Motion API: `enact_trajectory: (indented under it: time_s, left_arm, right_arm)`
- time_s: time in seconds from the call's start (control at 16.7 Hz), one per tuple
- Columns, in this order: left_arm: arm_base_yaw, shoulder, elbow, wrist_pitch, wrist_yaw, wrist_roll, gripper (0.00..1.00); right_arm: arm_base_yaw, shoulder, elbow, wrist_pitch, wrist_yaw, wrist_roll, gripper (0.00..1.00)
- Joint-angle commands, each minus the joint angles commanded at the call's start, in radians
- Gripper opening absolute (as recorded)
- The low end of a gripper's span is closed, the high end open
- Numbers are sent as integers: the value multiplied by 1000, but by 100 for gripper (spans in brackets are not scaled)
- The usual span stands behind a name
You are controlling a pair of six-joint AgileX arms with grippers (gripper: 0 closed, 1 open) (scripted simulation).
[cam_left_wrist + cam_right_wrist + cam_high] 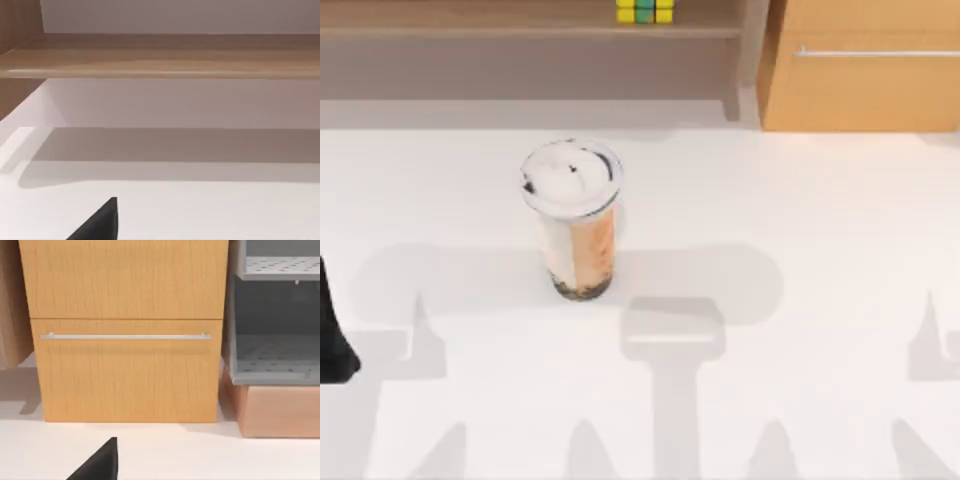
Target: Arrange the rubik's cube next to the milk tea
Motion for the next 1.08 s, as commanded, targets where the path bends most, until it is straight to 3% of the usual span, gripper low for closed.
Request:
enact_trajectory:
  time_s: [0.42,1.08]
  left_arm:
    - [-57,142,88,76,-51,0,100]
    - [-291,958,555,404,-271,10,100]
  right_arm:
    - [0,0,0,0,0,0,100]
    - [0,0,0,0,0,0,100]
